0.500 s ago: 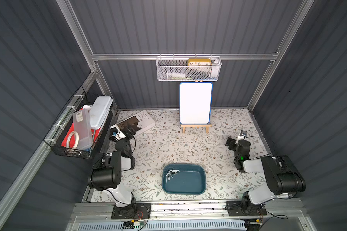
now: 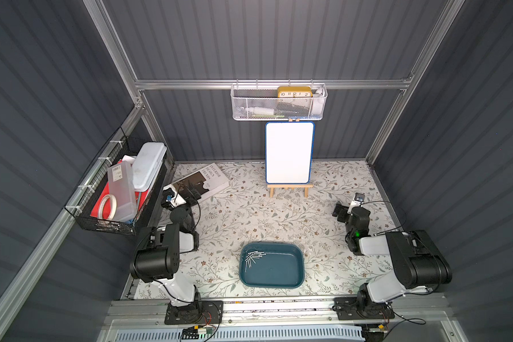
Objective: Take out the screws from the storage box
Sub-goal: Move the storage box to the center of the board.
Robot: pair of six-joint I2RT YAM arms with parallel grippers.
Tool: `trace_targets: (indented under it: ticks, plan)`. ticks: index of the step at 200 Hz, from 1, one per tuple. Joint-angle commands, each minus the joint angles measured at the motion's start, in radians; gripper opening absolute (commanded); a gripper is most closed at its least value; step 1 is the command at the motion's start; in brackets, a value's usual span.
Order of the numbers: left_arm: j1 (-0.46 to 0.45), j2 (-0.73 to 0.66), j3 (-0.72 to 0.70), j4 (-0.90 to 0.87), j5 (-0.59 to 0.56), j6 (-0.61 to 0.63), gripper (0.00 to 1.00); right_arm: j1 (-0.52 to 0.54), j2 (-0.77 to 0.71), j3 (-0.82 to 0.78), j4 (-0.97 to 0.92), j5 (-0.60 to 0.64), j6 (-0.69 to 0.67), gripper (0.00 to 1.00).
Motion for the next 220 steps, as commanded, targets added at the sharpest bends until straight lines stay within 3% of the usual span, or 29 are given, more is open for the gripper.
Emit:
trace_targets:
  ticks: [1, 57, 73, 89, 100, 113, 128, 141, 170, 220]
  plan:
    - [-0.003, 0.009, 0.011, 0.023, -0.005, 0.018, 0.99, -0.003, 0.004, 0.006, 0.019, -0.004, 0.007, 0.99]
    - [-0.003, -0.013, 0.012, 0.019, -0.024, 0.016, 0.99, -0.005, -0.004, -0.016, 0.062, -0.038, -0.011, 0.99]
    - [-0.002, -0.110, 0.120, -0.279, -0.096, -0.029, 0.99, 0.010, -0.092, -0.023, 0.010, -0.033, -0.027, 0.99]
    - [-0.002, -0.166, 0.318, -0.670, -0.181, -0.097, 0.99, 0.021, -0.228, 0.012, -0.187, 0.002, -0.010, 0.99]
    - [-0.002, -0.177, 0.443, -0.884, -0.185, -0.135, 0.99, 0.020, -0.335, 0.068, -0.434, 0.052, 0.086, 0.99]
    - [-0.002, -0.191, 0.532, -1.029, -0.189, -0.182, 0.99, 0.015, -0.417, 0.102, -0.589, 0.153, 0.222, 0.99]
    - [-0.002, -0.251, 0.548, -1.099, -0.155, -0.256, 0.99, 0.011, -0.508, 0.121, -0.757, 0.222, 0.363, 0.99]
    - [-0.002, -0.324, 0.522, -1.129, -0.194, -0.370, 0.99, -0.005, -0.583, 0.123, -0.873, 0.253, 0.487, 0.99]
    - [-0.002, -0.449, 0.414, -1.062, -0.089, -0.349, 0.99, -0.017, -0.722, 0.068, -0.915, 0.179, 0.514, 0.99]
    - [-0.002, -0.421, 0.459, -1.198, -0.014, -0.378, 0.99, -0.017, -0.740, 0.123, -1.096, 0.141, 0.465, 0.99]
